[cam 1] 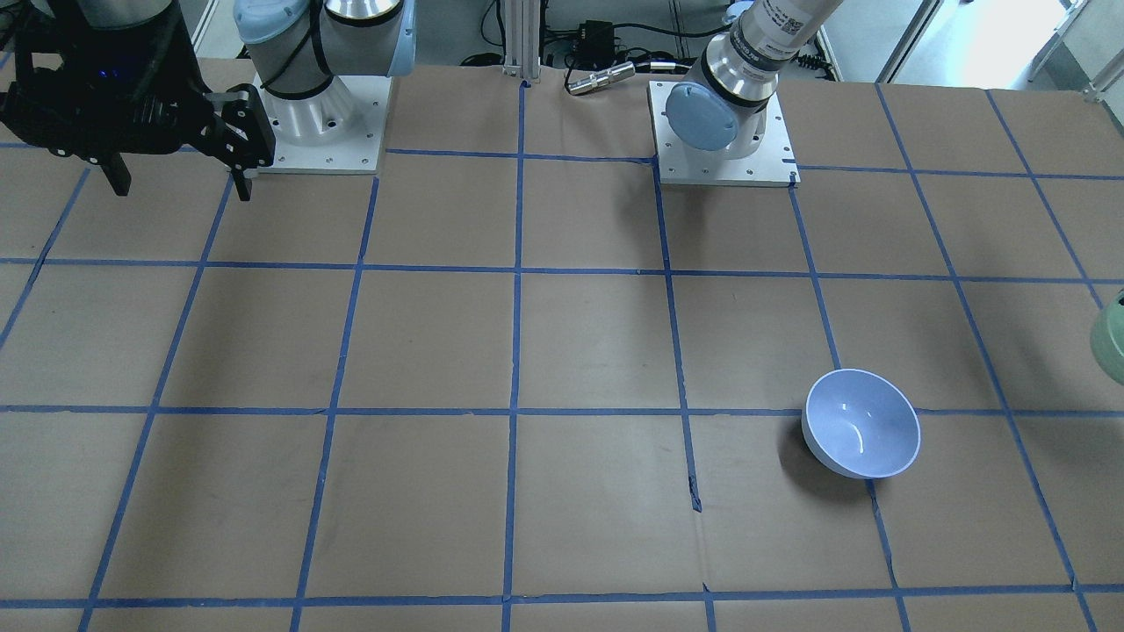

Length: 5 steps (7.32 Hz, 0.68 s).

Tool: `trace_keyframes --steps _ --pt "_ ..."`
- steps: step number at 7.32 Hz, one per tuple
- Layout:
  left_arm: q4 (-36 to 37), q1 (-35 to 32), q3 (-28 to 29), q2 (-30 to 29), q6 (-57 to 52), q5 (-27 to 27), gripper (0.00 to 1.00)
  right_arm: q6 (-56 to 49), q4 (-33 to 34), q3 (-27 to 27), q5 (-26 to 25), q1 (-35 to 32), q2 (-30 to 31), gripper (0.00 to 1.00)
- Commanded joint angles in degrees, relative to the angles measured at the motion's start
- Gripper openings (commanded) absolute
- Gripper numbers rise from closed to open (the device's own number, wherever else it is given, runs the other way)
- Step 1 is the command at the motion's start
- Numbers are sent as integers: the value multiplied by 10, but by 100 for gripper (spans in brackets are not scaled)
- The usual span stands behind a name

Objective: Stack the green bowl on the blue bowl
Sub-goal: 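Lift the green bowl with the left gripper toward the blue bowl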

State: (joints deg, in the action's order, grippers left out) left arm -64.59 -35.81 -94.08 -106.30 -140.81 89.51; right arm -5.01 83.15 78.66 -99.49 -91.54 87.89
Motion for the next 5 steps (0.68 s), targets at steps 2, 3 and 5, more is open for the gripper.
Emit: trace_keyframes --steps 2,3,5 --pt "-26 -102 0 37 103 -4 0 0 0 0 0 0 0 100" --pt "-41 -130 0 42 148 -17 0 0 0 0 0 0 0 100" --pt "-69 -187 -1 54 207 -26 0 0 0 0 0 0 0 100"
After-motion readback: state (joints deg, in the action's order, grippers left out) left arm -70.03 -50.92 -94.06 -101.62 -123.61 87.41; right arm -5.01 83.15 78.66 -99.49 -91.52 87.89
